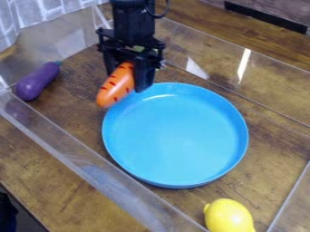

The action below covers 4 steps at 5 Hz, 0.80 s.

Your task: Remove the carrot from the blue tray and put it on the table

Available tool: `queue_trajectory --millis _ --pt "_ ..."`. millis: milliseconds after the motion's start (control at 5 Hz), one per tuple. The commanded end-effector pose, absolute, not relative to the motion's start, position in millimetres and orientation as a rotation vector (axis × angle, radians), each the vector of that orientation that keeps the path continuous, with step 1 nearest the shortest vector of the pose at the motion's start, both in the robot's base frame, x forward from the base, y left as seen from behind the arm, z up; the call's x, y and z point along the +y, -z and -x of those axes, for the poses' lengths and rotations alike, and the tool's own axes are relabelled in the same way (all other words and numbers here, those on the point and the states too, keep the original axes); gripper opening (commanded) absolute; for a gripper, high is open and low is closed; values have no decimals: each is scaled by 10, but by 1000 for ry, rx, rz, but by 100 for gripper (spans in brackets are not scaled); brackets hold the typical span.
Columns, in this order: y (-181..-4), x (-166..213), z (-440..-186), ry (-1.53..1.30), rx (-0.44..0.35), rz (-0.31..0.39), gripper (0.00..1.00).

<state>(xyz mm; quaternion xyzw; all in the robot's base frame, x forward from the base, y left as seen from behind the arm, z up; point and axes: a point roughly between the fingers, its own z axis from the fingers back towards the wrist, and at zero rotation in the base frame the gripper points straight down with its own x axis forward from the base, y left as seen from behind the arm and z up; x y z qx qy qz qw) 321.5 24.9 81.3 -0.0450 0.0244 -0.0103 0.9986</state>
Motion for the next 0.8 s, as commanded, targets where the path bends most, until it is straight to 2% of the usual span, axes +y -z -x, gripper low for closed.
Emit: queue_trajectory --millis 0,600 --pt "-1124 431 -3320 11 -53 53 0" --pt "-806 730 -3376 -1 -9 -1 0"
